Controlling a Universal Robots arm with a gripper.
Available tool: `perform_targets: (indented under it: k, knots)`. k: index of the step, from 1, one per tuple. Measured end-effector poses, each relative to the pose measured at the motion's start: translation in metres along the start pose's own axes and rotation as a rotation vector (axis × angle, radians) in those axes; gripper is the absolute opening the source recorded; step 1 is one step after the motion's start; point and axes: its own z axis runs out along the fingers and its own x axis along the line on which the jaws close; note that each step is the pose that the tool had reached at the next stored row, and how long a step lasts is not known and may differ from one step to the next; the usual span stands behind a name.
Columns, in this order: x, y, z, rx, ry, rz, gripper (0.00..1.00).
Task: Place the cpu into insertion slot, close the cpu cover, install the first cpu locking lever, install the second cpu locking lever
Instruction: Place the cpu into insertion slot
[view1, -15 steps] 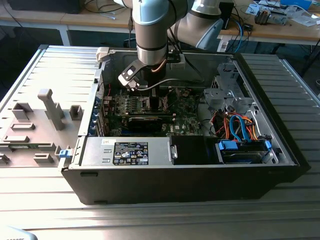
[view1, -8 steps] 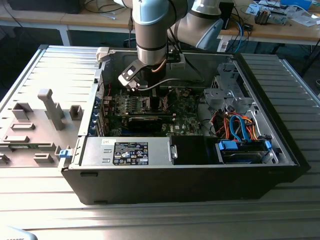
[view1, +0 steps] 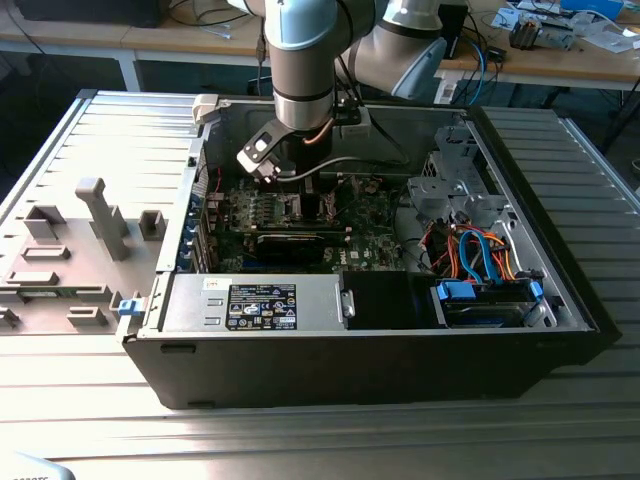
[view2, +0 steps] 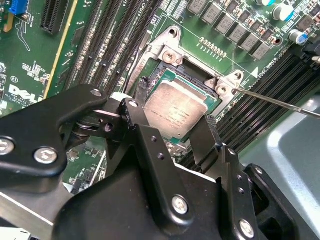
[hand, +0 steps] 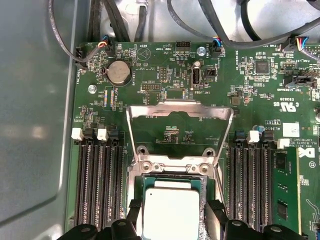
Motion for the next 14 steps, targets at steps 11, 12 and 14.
perform_targets:
  k: [11,12,14]
  knots:
    - [-0.0019,-0.0001,-0.0001,0.0002,0.0001,-0.003,0.62]
    - [-0.0019,-0.0001,-0.0001,0.0,0.0002,-0.003,0.62]
    - [-0.0022,-0.0003,-0.0001,0.0001,0.0002,-0.003,0.62]
